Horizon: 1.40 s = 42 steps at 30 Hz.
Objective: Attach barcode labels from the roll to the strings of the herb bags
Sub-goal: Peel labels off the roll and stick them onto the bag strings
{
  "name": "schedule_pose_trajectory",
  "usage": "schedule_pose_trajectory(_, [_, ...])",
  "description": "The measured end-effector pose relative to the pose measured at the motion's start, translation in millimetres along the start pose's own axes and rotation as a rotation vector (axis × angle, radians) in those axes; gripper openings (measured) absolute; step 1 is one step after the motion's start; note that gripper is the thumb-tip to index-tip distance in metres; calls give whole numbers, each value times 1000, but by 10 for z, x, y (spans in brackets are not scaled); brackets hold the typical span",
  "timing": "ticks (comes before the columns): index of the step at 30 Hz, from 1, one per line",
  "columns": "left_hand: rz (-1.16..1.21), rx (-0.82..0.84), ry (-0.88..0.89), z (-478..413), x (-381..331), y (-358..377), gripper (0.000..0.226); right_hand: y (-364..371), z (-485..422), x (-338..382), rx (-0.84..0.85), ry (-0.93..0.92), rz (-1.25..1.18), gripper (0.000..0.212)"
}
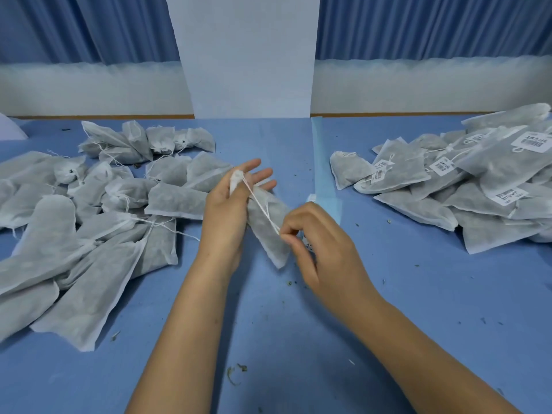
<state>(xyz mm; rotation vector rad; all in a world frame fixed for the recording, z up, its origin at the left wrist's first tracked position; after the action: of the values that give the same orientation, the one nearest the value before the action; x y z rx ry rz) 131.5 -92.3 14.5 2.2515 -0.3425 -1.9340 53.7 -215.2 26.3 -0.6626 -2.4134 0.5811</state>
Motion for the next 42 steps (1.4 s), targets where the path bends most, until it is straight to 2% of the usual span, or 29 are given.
schedule_pose_trajectory(4, [302,121,-16,-20,-45,41,31,-30,-5,-164,-8,176,-51,7])
schedule_pose_trajectory(9, [455,180,0,11,-93,111,42,39,19,-235,98,339,-294,10])
schedule_pose_trajectory(12, [482,153,22,23,-124,140,37,17,15,-241,51,363,-356,16])
schedule_pose_trajectory(14, [271,126,68,45,-105,179,41,-19,16,-283,-2,406,-342,14])
schedule_pose_trajectory(17, [-96,71,217,111,-94,217,75,-51,-16,-293,26,409,-314,14])
schedule_pose_trajectory(19, [-285,-67,362,105,-161,101,81,-168,-42,-352,-32,414,-262,16])
schedule_pose_trajectory(21, [-376,-188,493,82,-237,-35,75,-372,-3,-581,-130,611,-149,27])
schedule_pose_trajectory(22, [-403,-221,533,65,-246,-84,71,-433,53,-719,-94,775,-104,35])
schedule_pose_trajectory(24, [-480,-244,561,42,-220,-101,65,-372,218,-903,146,1050,-166,49])
schedule_pose_trajectory(26, [-576,-225,582,40,-168,-45,58,-184,327,-930,325,1100,-297,54])
schedule_pose_trajectory(27, [-639,-201,607,38,-146,-2,56,-118,344,-940,328,1079,-307,54])
schedule_pose_trajectory(29, [-795,-112,654,35,-106,100,49,-52,332,-980,233,1032,-304,51])
schedule_pose_trajectory(32, [-945,80,576,20,13,199,31,-2,303,-1032,163,991,-317,50])
schedule_pose_trajectory(34, [-976,167,559,27,82,243,31,15,288,-1064,151,954,-281,48])
schedule_pose_trajectory(36, [-991,157,524,-7,140,237,32,24,254,-1063,134,918,-267,46])
schedule_pose_trajectory(40, [-1142,14,191,-160,413,51,35,89,214,-1056,116,883,-338,45])
schedule_pose_trajectory(42, [-1177,62,173,-181,468,83,27,122,211,-1064,102,878,-365,44])
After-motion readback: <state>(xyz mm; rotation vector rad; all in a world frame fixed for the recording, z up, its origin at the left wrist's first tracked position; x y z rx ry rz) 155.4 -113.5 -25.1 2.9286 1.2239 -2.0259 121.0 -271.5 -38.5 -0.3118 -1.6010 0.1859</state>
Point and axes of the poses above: each hand's wrist, its own z-axis away from the middle knuckle, its own y-axis out of the palm, x = y × z, the point moved 6 cm from there along -z, towards the middle knuckle, and after that the axes turned 4 degrees about x, right-handed, at the moved point
